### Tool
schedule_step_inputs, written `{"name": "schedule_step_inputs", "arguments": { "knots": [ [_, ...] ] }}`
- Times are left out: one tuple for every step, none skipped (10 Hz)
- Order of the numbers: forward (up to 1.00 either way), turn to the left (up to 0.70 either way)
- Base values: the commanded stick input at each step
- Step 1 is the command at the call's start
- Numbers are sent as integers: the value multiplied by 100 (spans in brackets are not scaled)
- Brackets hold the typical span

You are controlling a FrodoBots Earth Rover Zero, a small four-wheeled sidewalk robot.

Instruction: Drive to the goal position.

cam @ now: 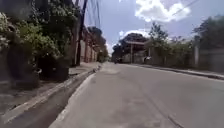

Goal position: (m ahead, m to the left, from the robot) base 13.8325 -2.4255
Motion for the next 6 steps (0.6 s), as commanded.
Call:
{"name": "schedule_step_inputs", "arguments": {
  "knots": [
    [100, 0],
    [100, 0],
    [100, -4],
    [100, -5],
    [100, -6],
    [100, -4]
  ]
}}
